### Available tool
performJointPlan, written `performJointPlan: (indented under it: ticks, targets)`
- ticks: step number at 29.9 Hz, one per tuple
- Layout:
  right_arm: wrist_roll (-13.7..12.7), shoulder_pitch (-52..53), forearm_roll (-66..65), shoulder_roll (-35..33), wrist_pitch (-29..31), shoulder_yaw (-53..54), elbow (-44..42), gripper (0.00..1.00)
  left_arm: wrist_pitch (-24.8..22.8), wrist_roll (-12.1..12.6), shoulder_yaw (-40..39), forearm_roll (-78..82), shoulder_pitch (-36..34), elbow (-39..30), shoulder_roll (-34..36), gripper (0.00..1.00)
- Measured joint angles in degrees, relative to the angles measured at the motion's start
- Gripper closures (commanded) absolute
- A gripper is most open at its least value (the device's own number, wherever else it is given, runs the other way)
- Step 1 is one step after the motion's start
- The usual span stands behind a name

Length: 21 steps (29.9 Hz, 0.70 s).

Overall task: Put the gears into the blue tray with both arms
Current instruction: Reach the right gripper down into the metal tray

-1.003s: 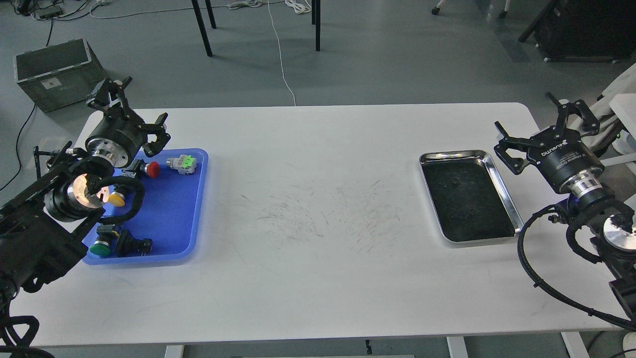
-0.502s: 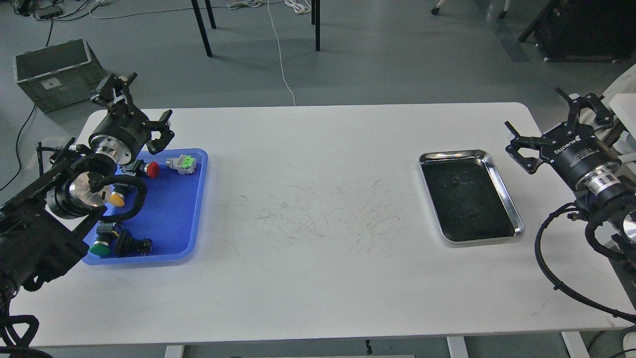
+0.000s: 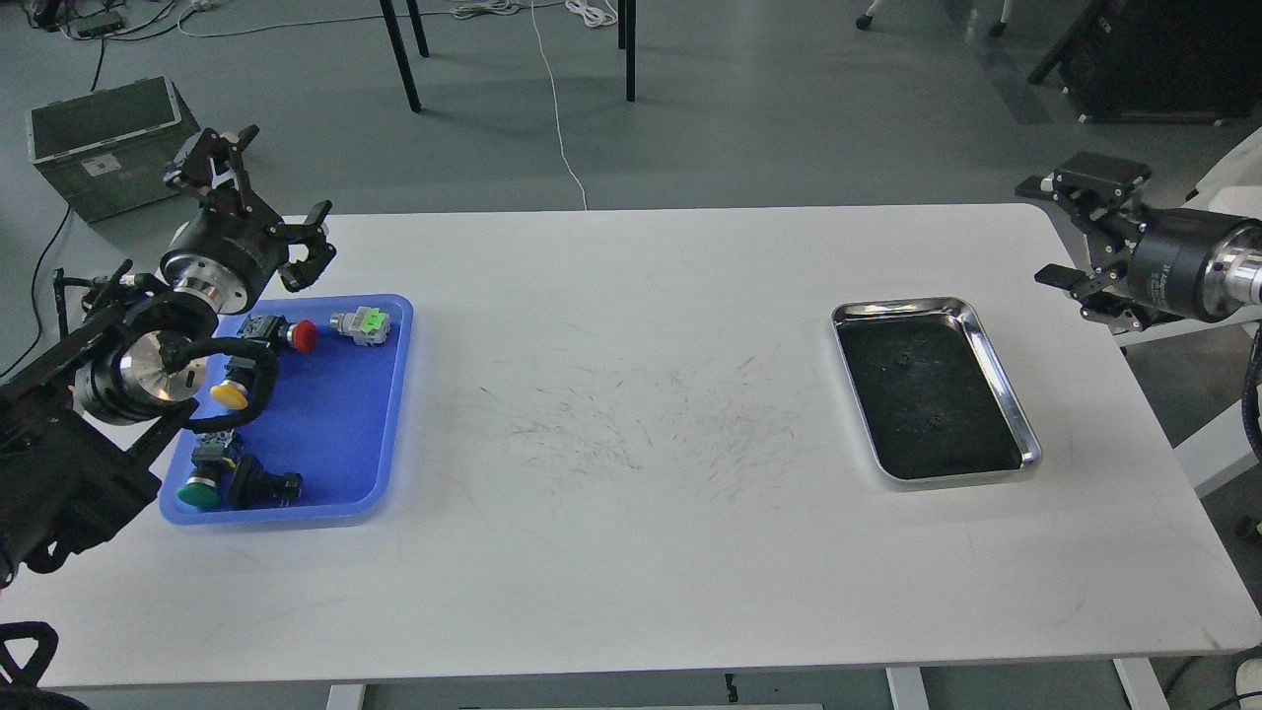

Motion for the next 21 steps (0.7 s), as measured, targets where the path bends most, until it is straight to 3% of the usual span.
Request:
performJointPlan:
  ticks: [9, 21]
  targets:
    - [-0.49, 18.76, -20.53, 8.11, -0.19, -29.45, -2.22, 0.01, -0.23, -0.08, -0.07, -0.03, 0.17, -0.06, 0.89, 0.01]
    - [-0.48, 19.8, -28.86, 24.4, -2.63, -39.14, -16.97, 0.02, -0.31, -0.08, 0.11, 0.0, 0.22, -0.04, 1.1, 0.01]
